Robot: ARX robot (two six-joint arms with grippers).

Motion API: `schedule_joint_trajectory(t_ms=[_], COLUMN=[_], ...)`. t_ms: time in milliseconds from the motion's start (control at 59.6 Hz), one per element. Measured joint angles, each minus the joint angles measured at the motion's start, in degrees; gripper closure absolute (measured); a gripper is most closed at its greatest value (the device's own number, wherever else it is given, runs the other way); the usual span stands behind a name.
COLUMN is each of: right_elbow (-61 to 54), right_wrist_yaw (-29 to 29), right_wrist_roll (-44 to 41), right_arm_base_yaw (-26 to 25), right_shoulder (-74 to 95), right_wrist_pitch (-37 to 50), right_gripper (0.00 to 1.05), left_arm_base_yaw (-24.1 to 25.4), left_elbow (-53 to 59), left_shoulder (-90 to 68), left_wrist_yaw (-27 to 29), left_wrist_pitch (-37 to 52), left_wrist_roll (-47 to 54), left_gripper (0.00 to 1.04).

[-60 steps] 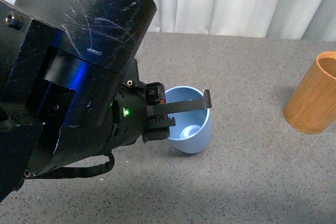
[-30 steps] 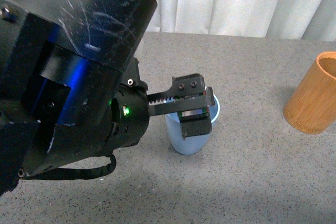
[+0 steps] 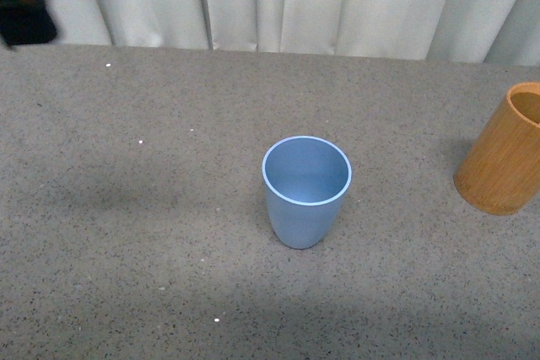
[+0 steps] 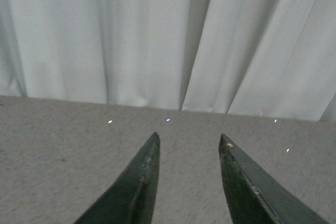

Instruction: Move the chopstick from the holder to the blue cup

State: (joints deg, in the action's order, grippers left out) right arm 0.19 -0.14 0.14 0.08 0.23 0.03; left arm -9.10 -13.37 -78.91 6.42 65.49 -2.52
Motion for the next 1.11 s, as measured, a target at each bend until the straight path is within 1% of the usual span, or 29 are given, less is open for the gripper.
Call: schedule_joint_trajectory(t_ms=[34,50,67,101,151,184,201,218,235,302,319,352,386,436,520,838,872,906,922,939,956,973,1006,1023,1040,1056,1073,1107], right_elbow=[0.0,0.0,0.0,0.0,0.0,0.0,0.0,0.0,0.0,0.0,0.0,0.0,0.0,0.0,0.0,0.0,0.0,0.0,0.0,0.2,1.0,1.6,4.1,4.9,5.4,5.8,6.0,7.0], right_wrist_yaw=[0.0,0.0,0.1,0.1,0.0,0.1,0.1,0.1,0.1,0.2,0.2,0.2,0.2,0.1,0.0,0.1,0.1,0.1,0.1,2.5,8.0,11.2,25.2,31.2,35.8,39.6,41.2,43.4], right_wrist_roll=[0.0,0.0,0.0,0.0,0.0,0.0,0.0,0.0,0.0,0.0,0.0,0.0,0.0,0.0,0.0,0.0,0.0,0.0,0.0,0.9,3.0,4.2,10.2,13.3,16.3,18.9,20.2,24.0], right_arm_base_yaw=[0.0,0.0,0.0,0.0,0.0,0.0,0.0,0.0,0.0,0.0,0.0,0.0,0.0,0.0,0.0,0.0,0.0,0.0,0.0,0.7,2.0,3.1,6.8,7.6,7.5,6.7,6.2,2.8], right_shoulder=[0.0,0.0,0.0,0.0,0.0,0.0,0.0,0.0,0.0,0.0,0.0,0.0,0.0,0.0,0.0,0.0,0.0,0.0,0.0,0.6,1.9,3.0,9.4,12.8,16.1,19.1,20.6,26.2], right_wrist_pitch=[0.0,0.0,0.0,0.0,0.0,0.0,0.0,0.0,0.0,0.0,0.0,0.0,0.0,0.0,0.0,0.0,0.0,0.0,0.0,-0.6,-2.6,-3.8,-7.5,-7.8,-7.8,-7.5,-7.2,-6.3], right_gripper=[0.10,0.10,0.10,0.10,0.10,0.10,0.10,0.10,0.10,0.10,0.10,0.10,0.10,0.10,0.10,0.10,0.10,0.10,0.10,0.10,0.10,0.10,0.10,0.10,0.10,0.10,0.10,0.10], left_arm_base_yaw=[4.3,6.9,8.1,8.9,8.9,8.9,8.9,8.9,8.9,9.0,9.0,9.0,9.0,9.0,9.0,9.0,9.0,9.0,9.0,9.0,9.0,9.0,9.0,9.0,9.0,9.0,9.0,9.0], left_elbow=[1.9,3.4,4.4,6.5,9.4,11.3,11.5,12.3,12.3,12.3,12.3,12.3,12.3,12.3,12.3,12.3,12.3,12.3,12.3,12.3,12.3,12.3,12.3,12.3,12.3,12.3,12.3,12.3], left_shoulder=[2.2,4.2,5.9,10.4,18.1,24.6,26.5,30.4,32.4,51.3,54.1,63.5,69.2,75.5,78.3,78.7,78.7,78.7,78.7,78.7,78.7,78.7,78.7,78.7,78.7,78.8,78.8,78.7], left_wrist_yaw=[-3.8,-4.7,-4.7,-5.3,-6.3,-6.5,-6.6,-6.5,-6.4,-6.4,-6.4,-6.4,-6.4,-6.4,-6.4,-6.4,-6.4,-6.4,-6.4,-6.4,-6.4,-6.4,-6.4,-6.2,-6.3,-6.3,-6.5,-6.4], left_wrist_pitch=[-1.1,-2.3,-3.4,-6.2,-12.0,-17.7,-18.5,-23.2,-25.4,-43.8,-46.4,-54.8,-59.4,-64.0,-65.2,-65.5,-65.5,-65.5,-65.5,-65.5,-65.5,-65.5,-65.5,-65.5,-65.5,-65.5,-65.5,-65.5], left_wrist_roll=[0.6,0.9,1.0,1.1,1.4,1.6,1.6,1.7,1.7,1.9,1.9,2.0,2.1,2.1,2.1,2.1,2.1,2.1,2.1,2.1,2.1,2.1,2.1,2.1,2.1,2.1,2.1,2.1], left_gripper=[0.81,0.87,0.91,1.00,1.01,1.01,1.01,1.01,1.01,1.01,1.01,1.01,1.01,1.01,1.01,1.01,0.99,0.92,0.90,0.87,0.82,0.81,0.73,0.71,0.66,0.64,0.61,0.55])
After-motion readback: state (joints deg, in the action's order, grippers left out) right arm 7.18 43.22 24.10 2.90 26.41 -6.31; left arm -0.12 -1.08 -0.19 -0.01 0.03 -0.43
